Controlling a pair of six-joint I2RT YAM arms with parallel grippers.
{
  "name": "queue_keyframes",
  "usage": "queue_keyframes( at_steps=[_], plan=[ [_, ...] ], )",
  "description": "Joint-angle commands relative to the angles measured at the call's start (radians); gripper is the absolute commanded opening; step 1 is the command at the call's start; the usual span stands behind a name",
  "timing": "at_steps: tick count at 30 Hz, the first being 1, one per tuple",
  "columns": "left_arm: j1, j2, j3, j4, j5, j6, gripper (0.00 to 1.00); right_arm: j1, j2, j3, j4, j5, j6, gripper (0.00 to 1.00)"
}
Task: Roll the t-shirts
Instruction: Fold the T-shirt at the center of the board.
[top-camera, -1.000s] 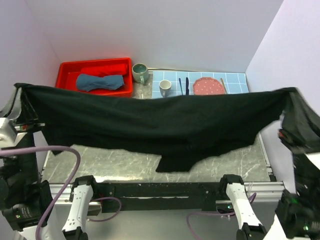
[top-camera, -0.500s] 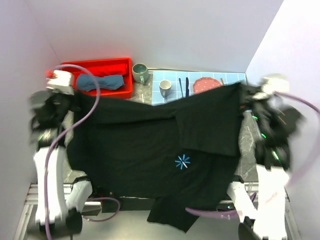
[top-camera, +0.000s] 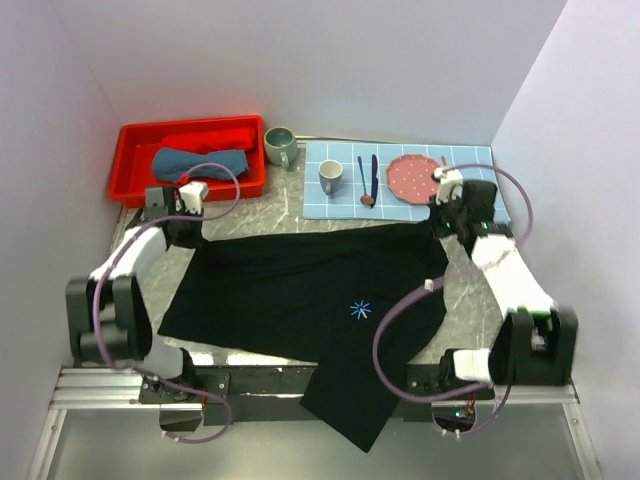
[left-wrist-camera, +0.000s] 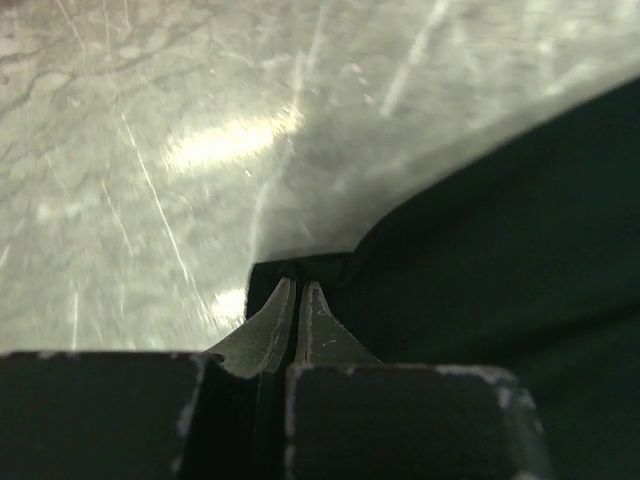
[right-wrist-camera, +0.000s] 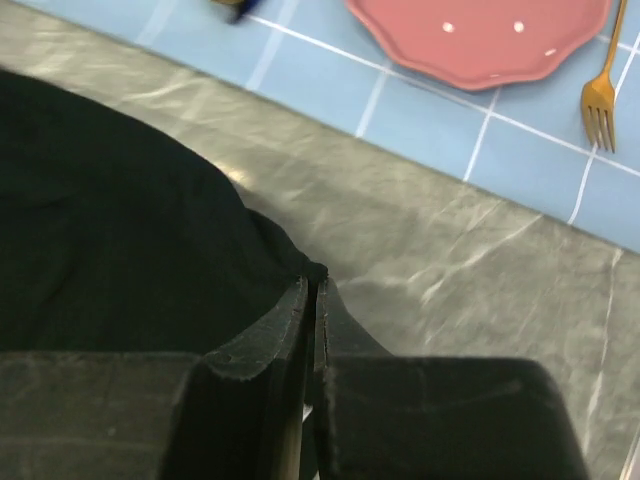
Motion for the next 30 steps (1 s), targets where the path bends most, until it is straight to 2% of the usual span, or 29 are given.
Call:
queue_keyframes(
  at_steps=[1,8,14,17,20,25,26,27,30],
  plan=[
    [0.006,0.097,0.081,0.102,-0.055,0.046,0.01,0.001,0.180,0.144,0.103,0.095,-0.041,0.00],
    [0.021,0.153,0.116,0.229,-0.127,-0.011,0.01,0.000,0.354,0.262,0.118,0.176,-0.065,0.00],
    [0.029,0.249,0.222,0.240,-0.116,-0.063,0.01,0.001,0.441,0.288,0.123,0.222,-0.062,0.00],
    [0.027,0.311,0.280,0.241,-0.122,-0.084,0.08,0.001,0.463,0.302,0.124,0.228,-0.065,0.00],
    [0.029,0.363,0.326,0.254,-0.142,-0.087,0.08,0.003,0.477,0.308,0.127,0.245,-0.067,0.00],
    [0.026,0.456,0.412,0.248,-0.173,-0.028,0.21,0.005,0.475,0.293,0.127,0.250,-0.064,0.00],
    [0.027,0.470,0.443,0.244,-0.181,-0.023,0.28,0.005,0.474,0.288,0.128,0.248,-0.064,0.00],
    [0.026,0.492,0.460,0.238,-0.190,-0.018,0.45,0.006,0.471,0.285,0.128,0.250,-0.062,0.00],
    [0.027,0.509,0.517,0.185,-0.219,-0.020,0.60,0.011,0.466,0.272,0.131,0.254,-0.058,0.00]
  ],
)
